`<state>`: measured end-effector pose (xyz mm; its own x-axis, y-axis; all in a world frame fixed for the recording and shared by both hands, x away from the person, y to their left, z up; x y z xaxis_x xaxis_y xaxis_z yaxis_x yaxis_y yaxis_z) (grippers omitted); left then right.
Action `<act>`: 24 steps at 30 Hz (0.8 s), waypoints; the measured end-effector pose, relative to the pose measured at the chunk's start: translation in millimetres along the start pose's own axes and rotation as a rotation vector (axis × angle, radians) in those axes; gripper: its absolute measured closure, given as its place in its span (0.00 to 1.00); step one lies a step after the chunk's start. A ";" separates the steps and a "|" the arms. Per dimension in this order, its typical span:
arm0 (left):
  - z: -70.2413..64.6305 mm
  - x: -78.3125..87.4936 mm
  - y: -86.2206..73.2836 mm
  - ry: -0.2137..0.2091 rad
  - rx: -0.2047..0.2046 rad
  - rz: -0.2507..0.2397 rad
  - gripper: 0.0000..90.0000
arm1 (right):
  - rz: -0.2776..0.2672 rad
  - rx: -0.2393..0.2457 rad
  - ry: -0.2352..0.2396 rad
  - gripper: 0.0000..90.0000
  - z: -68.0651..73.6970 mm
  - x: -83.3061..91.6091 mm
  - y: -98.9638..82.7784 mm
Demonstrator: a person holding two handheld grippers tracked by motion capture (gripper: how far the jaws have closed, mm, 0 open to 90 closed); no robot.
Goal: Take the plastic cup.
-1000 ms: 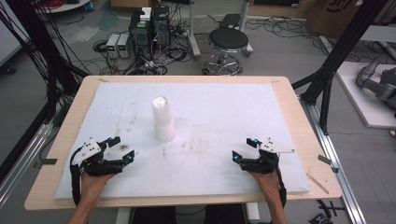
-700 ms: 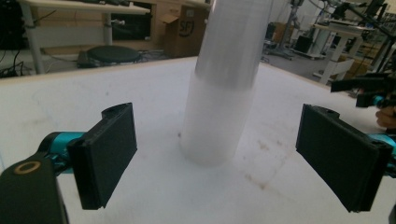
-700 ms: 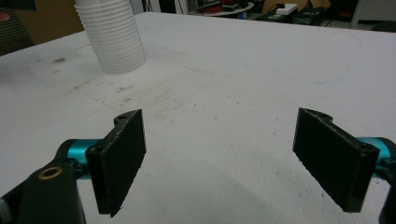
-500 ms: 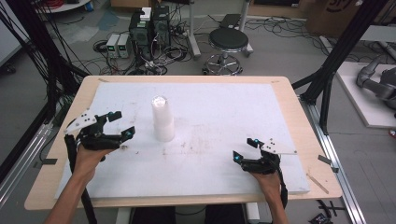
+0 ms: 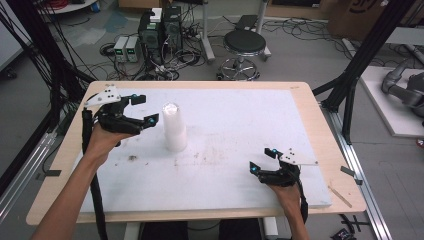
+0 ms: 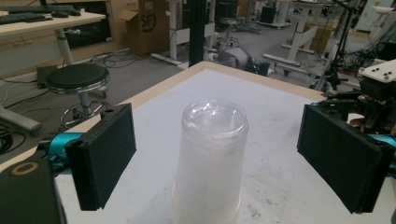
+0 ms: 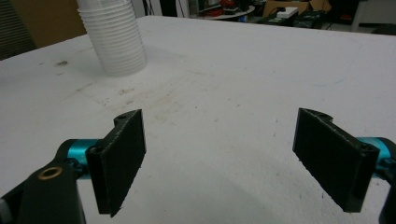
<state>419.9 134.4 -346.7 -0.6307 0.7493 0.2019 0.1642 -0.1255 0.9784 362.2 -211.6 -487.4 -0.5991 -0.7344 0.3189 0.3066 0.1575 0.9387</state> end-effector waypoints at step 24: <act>-7.8 -69.8 -29.0 -0.017 -0.105 0.374 0.14 | 0.003 0.001 -0.002 0.19 -1.4 -0.8 0.0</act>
<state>453.3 80.7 -388.8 -0.5291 0.6497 0.5458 0.3017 -0.4571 0.8367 363.8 -212.0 -487.8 -0.5995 -0.7328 0.3218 0.3073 0.1605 0.9380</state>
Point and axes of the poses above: each handheld gripper's, and its own axes: x roughly backward along the jaws, y roughly out of its top, z roughly to its left, the point moved 10 cm from there along -x, roughly forward along the jaws, and after that the axes turned 6 degrees about y, right-handed, at the moved point
